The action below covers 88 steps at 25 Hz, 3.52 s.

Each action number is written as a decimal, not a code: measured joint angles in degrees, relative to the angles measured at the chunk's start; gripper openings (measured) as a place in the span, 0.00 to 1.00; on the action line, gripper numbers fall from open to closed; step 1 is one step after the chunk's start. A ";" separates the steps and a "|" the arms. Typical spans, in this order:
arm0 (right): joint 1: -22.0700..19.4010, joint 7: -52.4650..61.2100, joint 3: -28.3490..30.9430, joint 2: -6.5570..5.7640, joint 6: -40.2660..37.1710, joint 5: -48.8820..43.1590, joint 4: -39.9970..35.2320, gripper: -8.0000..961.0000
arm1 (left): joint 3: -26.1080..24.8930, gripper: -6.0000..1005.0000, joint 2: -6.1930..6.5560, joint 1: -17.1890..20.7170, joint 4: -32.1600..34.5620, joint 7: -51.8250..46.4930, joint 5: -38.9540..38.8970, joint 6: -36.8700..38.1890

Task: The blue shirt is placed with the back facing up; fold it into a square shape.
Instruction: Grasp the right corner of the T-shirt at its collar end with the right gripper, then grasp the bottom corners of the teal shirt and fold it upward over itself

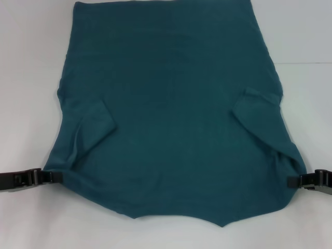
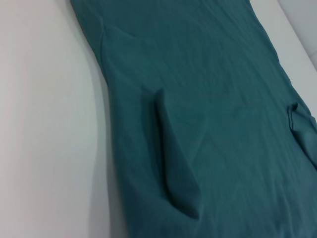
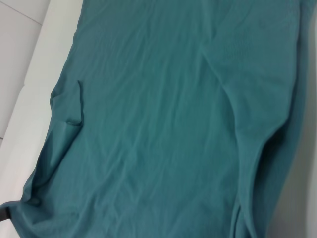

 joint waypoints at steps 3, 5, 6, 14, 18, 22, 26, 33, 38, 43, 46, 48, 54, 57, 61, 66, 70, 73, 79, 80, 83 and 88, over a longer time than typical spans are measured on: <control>-0.62 -0.95 0.98 0.07 -0.19 0.02 0.00 0.11 | -0.02 0.01 -0.06 0.16 0.00 0.00 0.00 0.13; -1.26 -1.93 1.99 0.09 -0.40 0.05 0.00 0.06 | -0.06 0.01 -0.06 0.27 0.00 0.00 0.00 0.15; -1.62 -2.52 2.51 0.09 -0.62 0.06 0.00 0.06 | -0.12 0.01 -0.08 0.48 0.00 -0.09 0.00 0.41; -3.86 -6.03 7.17 -0.30 -4.08 0.11 -0.07 0.05 | -0.13 0.01 -0.09 1.43 0.33 -0.06 0.11 2.82; -4.84 -7.28 8.88 -0.57 -5.57 0.11 -0.16 0.05 | -1.24 0.01 -0.09 2.28 1.04 -0.02 0.21 4.86; -5.97 -7.95 9.39 -1.00 -5.95 0.11 -0.18 0.05 | -2.99 0.01 -0.02 3.52 1.42 -0.03 0.41 5.79; -6.83 -8.35 9.85 -1.37 -7.23 0.11 -0.21 0.05 | -4.05 0.02 -0.01 4.82 1.57 -0.03 0.50 6.07; -8.17 -8.44 9.96 -1.44 -9.48 0.07 -1.67 0.04 | -4.67 0.02 -0.11 6.02 1.79 0.74 0.30 8.20; -9.39 -9.88 9.88 -1.51 -11.65 -0.43 -2.26 0.04 | -4.70 0.02 -0.42 6.47 1.86 1.53 0.20 10.86; -10.97 -10.91 9.45 -1.54 -15.16 -1.09 -4.18 0.04 | -4.70 0.02 -0.55 6.71 1.75 2.22 0.30 14.04; -12.06 -11.40 9.67 -1.56 -17.13 -1.97 -5.44 0.04 | -4.70 0.02 -0.64 7.08 1.84 2.43 0.34 15.92; -12.66 -11.56 9.71 -1.57 -18.11 -2.21 -6.19 0.04 | -4.70 0.02 -0.77 7.52 2.01 2.80 0.27 17.43; -13.69 -11.91 9.74 -1.64 -20.44 -3.48 -7.65 0.04 | -4.70 0.02 -1.32 8.52 2.06 3.87 0.55 19.91; -13.59 -12.51 9.66 -1.85 -20.68 -4.41 -7.65 0.04 | -4.70 0.02 -1.46 9.09 2.06 4.45 0.52 20.92; -12.91 -12.90 9.91 -2.21 -21.06 -6.49 -7.65 0.04 | -4.72 0.02 -1.48 9.60 2.16 4.53 0.68 21.68; -12.44 -12.98 9.65 -2.51 -21.49 -6.59 -7.64 0.05 | -4.79 0.02 -1.49 10.32 2.24 4.54 0.73 22.12; -11.80 -13.20 11.19 -2.74 -20.96 -6.15 -7.64 0.05 | -6.19 0.02 -0.76 9.26 2.23 4.43 0.77 22.23; -10.13 -13.71 13.58 -2.81 -20.38 -6.03 -7.52 0.05 | -7.80 0.02 0.61 6.45 1.95 4.08 0.56 21.87; -4.97 -13.39 17.00 -2.49 -16.03 -5.93 -6.92 0.06 | -9.27 0.02 3.11 -2.73 -3.62 3.21 -0.61 14.70; -3.90 -13.24 17.62 -2.28 -14.60 -5.79 -6.79 0.06 | -9.30 0.02 3.52 -4.40 -5.37 3.21 -1.01 12.65; -1.29 -13.39 18.28 -1.89 -10.66 -4.38 -5.86 0.06 | -9.18 0.02 4.24 -8.86 -9.63 3.28 -2.47 5.88; 3.11 -14.20 17.96 -1.65 -1.77 -2.19 -4.00 0.06 | -8.77 0.02 4.26 -13.80 -12.84 3.92 -6.95 -5.78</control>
